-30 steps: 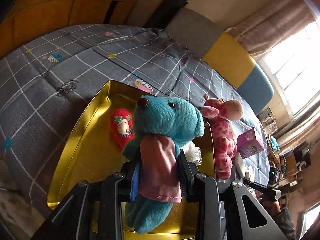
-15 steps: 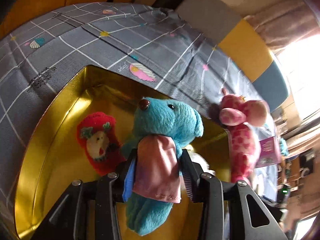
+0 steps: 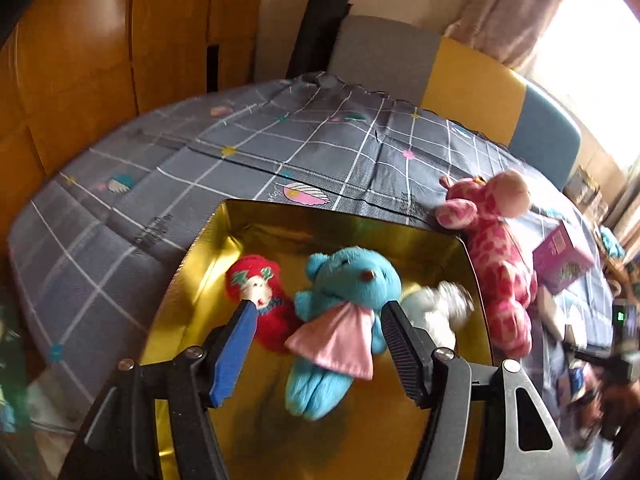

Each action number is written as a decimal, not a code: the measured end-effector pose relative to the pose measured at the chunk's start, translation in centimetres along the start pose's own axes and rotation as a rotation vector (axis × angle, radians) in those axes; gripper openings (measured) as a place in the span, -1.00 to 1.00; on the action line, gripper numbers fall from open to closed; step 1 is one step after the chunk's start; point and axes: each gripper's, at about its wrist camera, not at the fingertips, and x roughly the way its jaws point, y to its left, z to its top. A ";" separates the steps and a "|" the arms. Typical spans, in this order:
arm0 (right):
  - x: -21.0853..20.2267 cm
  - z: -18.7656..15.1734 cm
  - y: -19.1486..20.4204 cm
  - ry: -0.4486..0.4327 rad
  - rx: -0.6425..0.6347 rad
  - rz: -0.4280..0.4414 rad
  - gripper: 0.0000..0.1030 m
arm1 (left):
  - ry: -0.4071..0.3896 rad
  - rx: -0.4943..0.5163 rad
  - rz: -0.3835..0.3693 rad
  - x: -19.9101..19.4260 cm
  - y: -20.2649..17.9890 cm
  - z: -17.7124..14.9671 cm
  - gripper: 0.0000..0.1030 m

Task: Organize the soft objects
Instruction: 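Lower the blue bear into the gold tray and open the left gripper, then carry the white snack packet to the gold tray and release it with the right gripper, then move both grippers back toward the remaining towel roll and tissue pack, then grasp the white rectangular pad with the left gripper while the right gripper grasps the beige towel roll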

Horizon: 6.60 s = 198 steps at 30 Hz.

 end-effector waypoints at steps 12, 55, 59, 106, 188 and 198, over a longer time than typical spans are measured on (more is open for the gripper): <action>-2.7 -1.8 2.2 -0.068 0.052 -0.042 0.19 | -0.080 0.130 0.010 -5.9 -1.7 -3.9 0.36; -20.4 -7.6 19.6 -0.262 -0.146 0.365 0.19 | -0.101 0.117 0.007 -8.4 1.2 -8.1 0.38; -21.5 -7.8 24.1 -0.257 -0.225 0.422 0.19 | -0.109 0.112 0.012 -8.6 1.5 -8.0 0.42; -15.2 -7.5 36.4 -0.157 -0.401 0.378 0.21 | -0.110 0.041 0.054 -7.9 4.2 -7.2 0.49; -15.3 -17.1 -13.8 -0.375 0.762 0.162 0.24 | 0.148 0.743 -0.160 5.6 -33.1 -9.6 0.85; -15.0 -16.8 -13.5 -0.364 0.743 0.179 0.25 | 0.160 0.854 -0.057 10.1 -37.9 -10.4 0.81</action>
